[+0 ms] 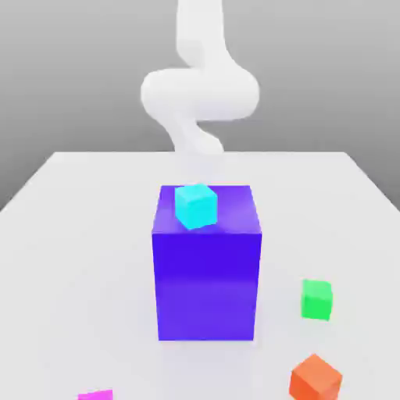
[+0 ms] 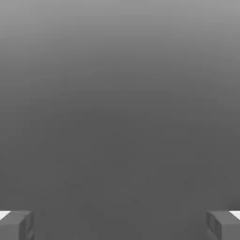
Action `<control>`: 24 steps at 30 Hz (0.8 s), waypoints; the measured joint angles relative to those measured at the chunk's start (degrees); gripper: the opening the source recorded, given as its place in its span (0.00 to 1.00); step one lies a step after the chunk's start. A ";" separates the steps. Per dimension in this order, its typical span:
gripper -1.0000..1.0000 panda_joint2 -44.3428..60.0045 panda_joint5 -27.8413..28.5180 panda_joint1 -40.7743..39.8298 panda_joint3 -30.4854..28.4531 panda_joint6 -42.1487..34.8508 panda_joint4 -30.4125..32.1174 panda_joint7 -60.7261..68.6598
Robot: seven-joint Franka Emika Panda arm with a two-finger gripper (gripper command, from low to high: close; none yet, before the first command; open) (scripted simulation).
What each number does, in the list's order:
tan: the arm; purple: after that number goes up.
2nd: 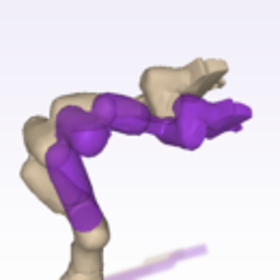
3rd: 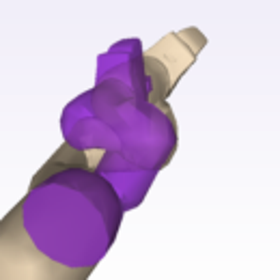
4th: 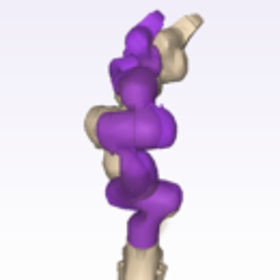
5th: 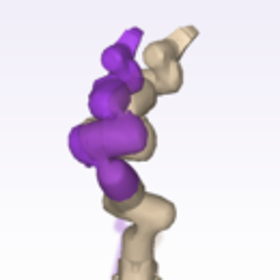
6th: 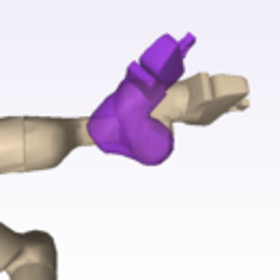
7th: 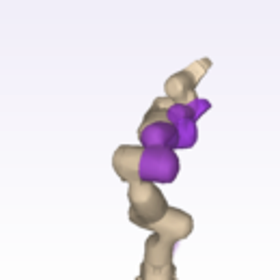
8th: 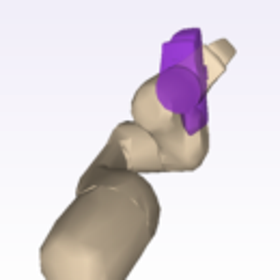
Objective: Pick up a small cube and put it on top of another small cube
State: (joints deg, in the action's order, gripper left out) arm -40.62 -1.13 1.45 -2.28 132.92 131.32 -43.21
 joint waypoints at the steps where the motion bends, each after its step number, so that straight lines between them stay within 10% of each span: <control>1: 0.50 2.25 -0.60 0.50 -0.90 0.51 -0.20 1.22; 24: 0.50 49.86 -13.77 2.14 -11.63 11.25 -4.35 27.55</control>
State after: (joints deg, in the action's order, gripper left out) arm 9.24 -14.89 3.59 -13.92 144.18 126.97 -15.67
